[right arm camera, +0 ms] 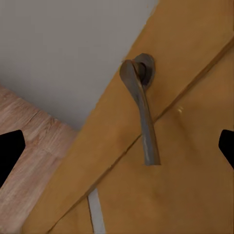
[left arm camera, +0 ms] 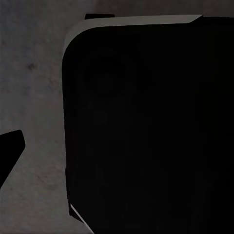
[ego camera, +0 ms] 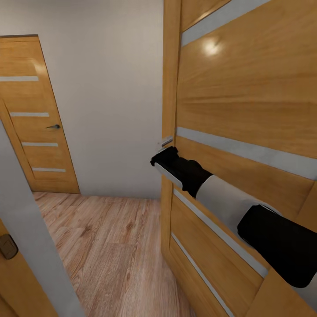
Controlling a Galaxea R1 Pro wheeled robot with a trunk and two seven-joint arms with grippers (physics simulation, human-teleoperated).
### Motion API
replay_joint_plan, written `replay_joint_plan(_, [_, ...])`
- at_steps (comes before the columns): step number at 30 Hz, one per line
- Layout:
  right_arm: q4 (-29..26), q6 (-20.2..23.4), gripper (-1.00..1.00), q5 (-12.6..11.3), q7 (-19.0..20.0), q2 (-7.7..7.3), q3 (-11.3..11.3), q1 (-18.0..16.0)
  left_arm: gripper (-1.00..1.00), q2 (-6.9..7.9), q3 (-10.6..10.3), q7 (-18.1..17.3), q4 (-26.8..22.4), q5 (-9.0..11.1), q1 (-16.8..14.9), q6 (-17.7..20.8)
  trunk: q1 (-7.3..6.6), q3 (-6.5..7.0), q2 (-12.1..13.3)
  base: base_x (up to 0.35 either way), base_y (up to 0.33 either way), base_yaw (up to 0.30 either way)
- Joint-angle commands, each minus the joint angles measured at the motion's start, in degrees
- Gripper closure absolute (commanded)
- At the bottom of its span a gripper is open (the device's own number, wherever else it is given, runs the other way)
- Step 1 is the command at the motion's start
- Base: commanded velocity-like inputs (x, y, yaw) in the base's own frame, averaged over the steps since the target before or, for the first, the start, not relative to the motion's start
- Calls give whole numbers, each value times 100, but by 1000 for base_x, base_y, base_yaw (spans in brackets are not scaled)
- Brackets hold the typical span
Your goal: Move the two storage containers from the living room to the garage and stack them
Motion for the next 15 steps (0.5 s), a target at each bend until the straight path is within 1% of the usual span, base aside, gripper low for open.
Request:
replay_joint_plan(1, [-20, 17, -100, -60, -51, 0, 27, 6, -100, 0, 11, -7, 2, 6, -3, -12, 0, -6, -3, 0, 0, 0])
replay_joint_plan(4, [-38, 27, -100, -82, -37, 0, 33, 23, -100, 0, 12, -7, 2, 6, -3, -12, 0, -6, -3, 0, 0, 0])
replay_joint_plan(7, [-49, 40, -100, -266, -9, 0, 71, 38, -100, 0, 12, -7, 2, 6, -3, -12, 0, -6, -3, 0, 0, 0])
replay_joint_plan(15, [-51, 46, -100, -310, -8, 0, 82, 40, -100, 0, 12, -6, 2, 6, -3, -12, 0, -6, -3, 0, 0, 0])
